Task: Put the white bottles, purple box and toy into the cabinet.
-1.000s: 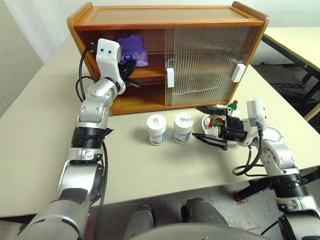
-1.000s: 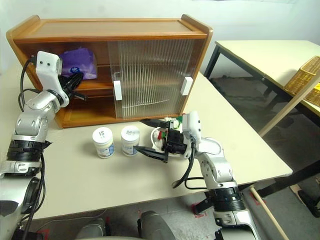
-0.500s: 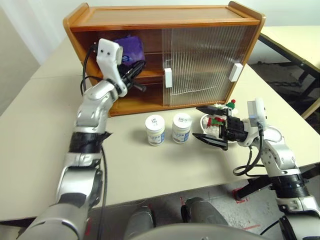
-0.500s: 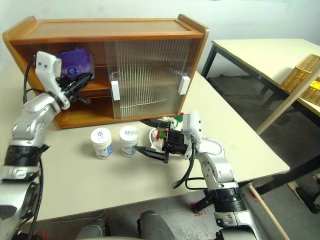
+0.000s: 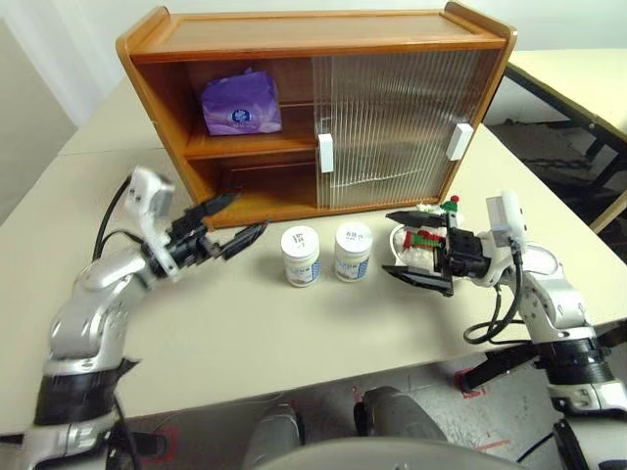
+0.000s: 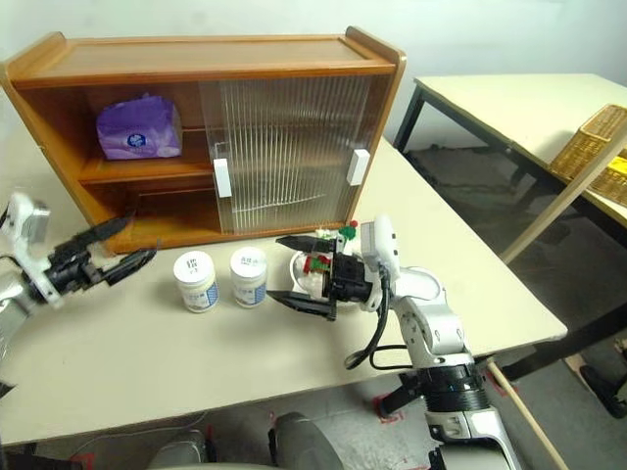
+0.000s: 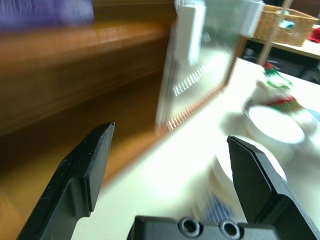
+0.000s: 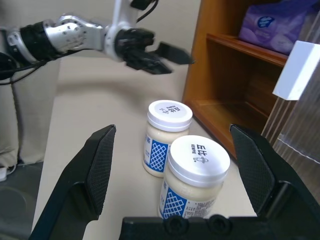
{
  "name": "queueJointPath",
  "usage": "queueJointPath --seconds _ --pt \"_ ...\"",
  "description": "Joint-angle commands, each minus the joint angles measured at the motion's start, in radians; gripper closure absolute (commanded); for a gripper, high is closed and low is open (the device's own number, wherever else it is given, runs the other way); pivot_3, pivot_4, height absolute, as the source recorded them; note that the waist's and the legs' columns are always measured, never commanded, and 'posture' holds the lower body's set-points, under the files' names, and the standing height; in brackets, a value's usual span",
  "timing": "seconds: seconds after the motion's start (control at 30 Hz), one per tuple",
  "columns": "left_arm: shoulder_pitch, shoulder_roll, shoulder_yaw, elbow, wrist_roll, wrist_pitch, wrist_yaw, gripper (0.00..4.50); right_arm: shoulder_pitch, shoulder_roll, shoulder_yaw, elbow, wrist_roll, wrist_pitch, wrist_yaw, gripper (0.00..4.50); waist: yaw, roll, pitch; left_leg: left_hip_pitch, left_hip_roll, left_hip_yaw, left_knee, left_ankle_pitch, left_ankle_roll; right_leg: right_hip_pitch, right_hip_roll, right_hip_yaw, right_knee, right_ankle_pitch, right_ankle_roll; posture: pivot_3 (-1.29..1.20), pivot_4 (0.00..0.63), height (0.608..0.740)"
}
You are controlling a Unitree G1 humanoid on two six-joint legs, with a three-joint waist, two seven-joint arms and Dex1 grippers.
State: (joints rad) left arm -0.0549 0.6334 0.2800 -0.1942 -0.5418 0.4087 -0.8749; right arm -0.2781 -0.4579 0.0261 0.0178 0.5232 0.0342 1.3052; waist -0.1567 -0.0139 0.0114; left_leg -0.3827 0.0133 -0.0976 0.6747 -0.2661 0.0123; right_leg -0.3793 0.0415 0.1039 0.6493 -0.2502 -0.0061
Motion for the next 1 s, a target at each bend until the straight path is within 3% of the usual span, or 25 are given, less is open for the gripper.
queueJointPath --seconds 0.03,0.3,0.67,1.0 --pt "0.079 0.032 -0.030 -0.011 0.039 -0.028 -0.036 0.04 -0.014 -0.006 0.008 0.014 0.004 0.011 0.012 0.00 0.002 0.003 -0.002 0.000 0.000 0.000 0.000 0.000 0.000 0.000 0.000 0.000 0.000 0.000 0.000 -0.19 0.000 0.740" --pt "0.161 0.028 -0.111 -0.007 0.087 -0.118 -0.090 0.04 -0.011 0.000 0.011 0.000 0.003 0.021 0.005 0.00 0.005 0.007 -0.005 -0.003 0.001 0.000 -0.001 -0.002 -0.002 -0.005 -0.001 0.000 0.000 0.001 -0.003 -0.19 0.000 0.740" --pt "0.099 -0.046 -0.276 0.099 0.201 -0.160 -0.046 0.04 -0.007 0.009 0.018 -0.004 -0.004 0.018 -0.007 0.00 0.005 0.011 -0.007 -0.005 0.001 0.000 -0.001 -0.002 -0.003 -0.007 -0.001 -0.001 0.000 0.002 -0.004 -0.20 0.000 0.740" --pt "0.058 -0.093 -0.332 0.180 0.251 -0.184 -0.016 0.04 -0.001 0.002 0.014 -0.011 -0.006 0.019 -0.012 0.00 0.004 0.012 -0.007 -0.006 0.002 0.001 -0.002 -0.002 -0.002 -0.005 -0.001 -0.001 0.001 0.002 -0.005 -0.21 0.000 0.740"
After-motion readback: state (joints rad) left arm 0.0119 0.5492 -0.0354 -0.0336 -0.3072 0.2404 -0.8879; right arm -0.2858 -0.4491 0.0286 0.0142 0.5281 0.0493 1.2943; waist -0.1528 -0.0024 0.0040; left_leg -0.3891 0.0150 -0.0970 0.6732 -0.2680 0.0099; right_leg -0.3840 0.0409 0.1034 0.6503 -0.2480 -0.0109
